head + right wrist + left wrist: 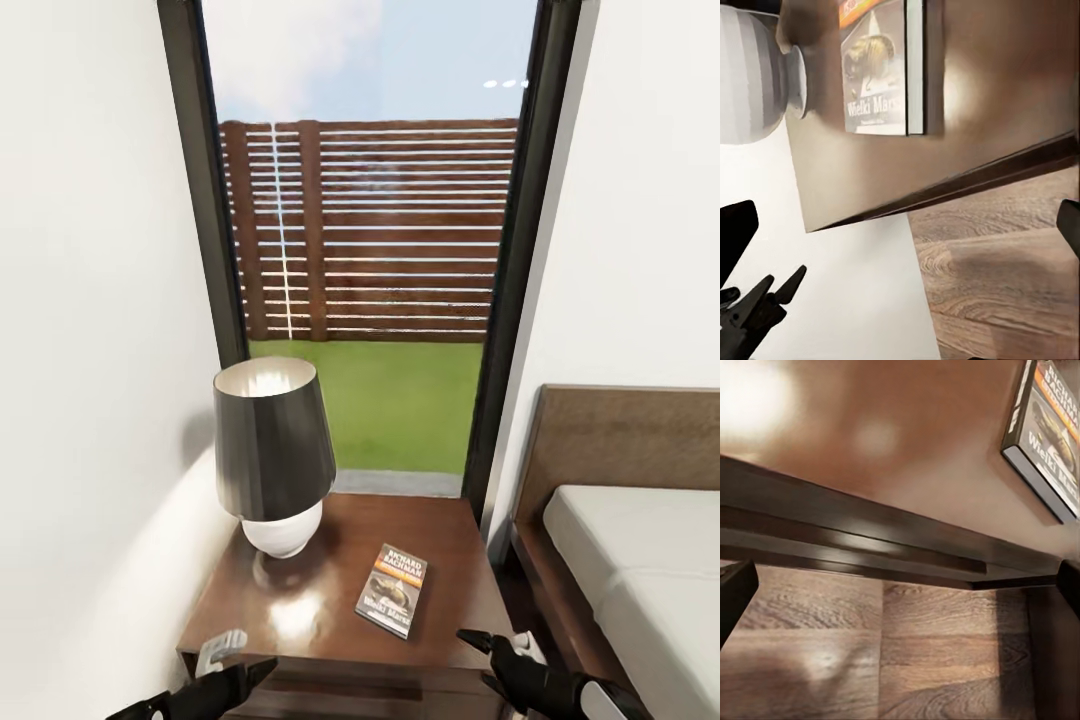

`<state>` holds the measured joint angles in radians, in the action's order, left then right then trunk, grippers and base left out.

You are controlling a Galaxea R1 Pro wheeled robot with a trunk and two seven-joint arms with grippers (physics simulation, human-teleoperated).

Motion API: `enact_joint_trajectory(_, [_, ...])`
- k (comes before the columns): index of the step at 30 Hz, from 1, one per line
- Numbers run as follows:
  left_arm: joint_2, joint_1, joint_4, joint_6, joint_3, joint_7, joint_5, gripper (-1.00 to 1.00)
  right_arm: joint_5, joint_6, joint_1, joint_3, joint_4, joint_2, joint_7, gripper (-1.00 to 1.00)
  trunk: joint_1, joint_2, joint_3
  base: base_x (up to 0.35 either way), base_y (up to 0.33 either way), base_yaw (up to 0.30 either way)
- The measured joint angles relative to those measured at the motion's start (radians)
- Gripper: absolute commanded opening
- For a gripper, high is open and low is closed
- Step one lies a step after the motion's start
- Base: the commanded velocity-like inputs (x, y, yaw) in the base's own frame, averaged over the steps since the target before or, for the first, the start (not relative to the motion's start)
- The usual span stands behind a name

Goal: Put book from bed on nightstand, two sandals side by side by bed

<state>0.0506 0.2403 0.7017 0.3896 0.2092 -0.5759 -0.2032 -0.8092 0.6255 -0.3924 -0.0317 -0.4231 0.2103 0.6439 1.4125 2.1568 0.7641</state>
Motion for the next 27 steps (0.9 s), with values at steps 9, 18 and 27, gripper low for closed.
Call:
enact_joint_trajectory(9, [0.000, 0.000, -0.007, -0.018, 0.000, 0.001, 0.000, 1.00, 0.149, -0.101, 0.000, 0.000, 0.003, 0.001, 0.000, 1.00, -0.035, -0.063, -0.028, 0.000, 0.000, 0.000])
enact_joint_trajectory(18, [-0.001, 0.000, -0.008, -0.023, -0.001, 0.044, 0.005, 1.00, 0.159, -0.213, 0.000, 0.000, 0.004, 0.002, -0.002, 1.00, -0.069, -0.126, -0.056, 0.000, 0.000, 0.000])
enact_joint_trajectory(27, [-0.006, 0.000, -0.098, -0.153, -0.018, 0.194, 0.029, 1.00, 0.469, -0.331, 0.000, 0.000, 0.042, -0.005, -0.012, 1.00, -0.104, -0.189, -0.085, 0.000, 0.000, 0.000])
